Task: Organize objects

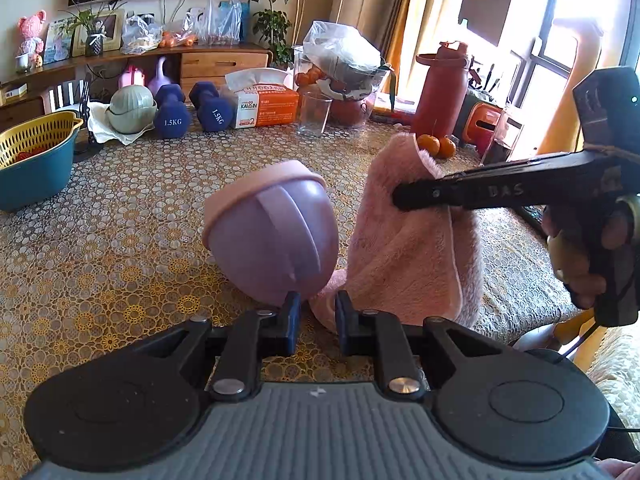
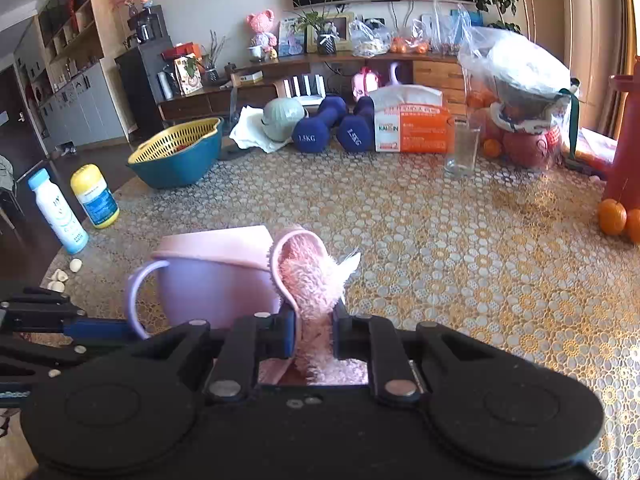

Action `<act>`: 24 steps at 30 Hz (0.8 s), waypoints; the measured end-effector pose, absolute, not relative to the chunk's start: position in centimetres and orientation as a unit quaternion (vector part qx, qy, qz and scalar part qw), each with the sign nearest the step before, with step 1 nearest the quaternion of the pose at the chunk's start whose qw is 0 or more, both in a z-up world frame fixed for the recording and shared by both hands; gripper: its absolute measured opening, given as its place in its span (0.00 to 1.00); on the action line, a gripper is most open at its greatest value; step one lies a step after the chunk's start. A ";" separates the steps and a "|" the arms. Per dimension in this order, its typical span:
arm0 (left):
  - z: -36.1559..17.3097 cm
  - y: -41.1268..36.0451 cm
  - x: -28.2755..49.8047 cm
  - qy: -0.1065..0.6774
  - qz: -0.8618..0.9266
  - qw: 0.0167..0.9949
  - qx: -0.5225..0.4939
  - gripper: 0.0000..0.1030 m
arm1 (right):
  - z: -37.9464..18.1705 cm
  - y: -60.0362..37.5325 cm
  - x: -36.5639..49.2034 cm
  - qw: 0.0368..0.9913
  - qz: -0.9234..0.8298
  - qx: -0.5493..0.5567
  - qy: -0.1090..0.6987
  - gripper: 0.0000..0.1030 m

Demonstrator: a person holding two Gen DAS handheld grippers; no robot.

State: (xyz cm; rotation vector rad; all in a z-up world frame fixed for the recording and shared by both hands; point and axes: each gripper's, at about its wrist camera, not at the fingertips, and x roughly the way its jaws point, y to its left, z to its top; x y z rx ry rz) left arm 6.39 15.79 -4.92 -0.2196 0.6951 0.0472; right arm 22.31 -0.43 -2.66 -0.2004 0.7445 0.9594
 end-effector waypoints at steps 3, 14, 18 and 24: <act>-4.9 16.1 6.3 0.338 0.029 0.934 -0.112 0.18 | -1.0 -0.7 22.0 0.818 0.463 -0.091 0.330 0.16; -3.0 18.5 6.4 0.313 0.071 0.938 -0.133 0.19 | -0.3 2.1 22.4 0.807 0.485 -0.091 0.325 0.16; -3.4 19.3 6.4 0.314 0.094 0.936 -0.124 0.27 | -0.6 3.1 22.5 0.801 0.492 -0.097 0.328 0.16; -2.7 20.9 5.7 0.291 0.123 0.941 -0.118 0.45 | 0.2 4.8 21.9 0.791 0.513 -0.109 0.315 0.16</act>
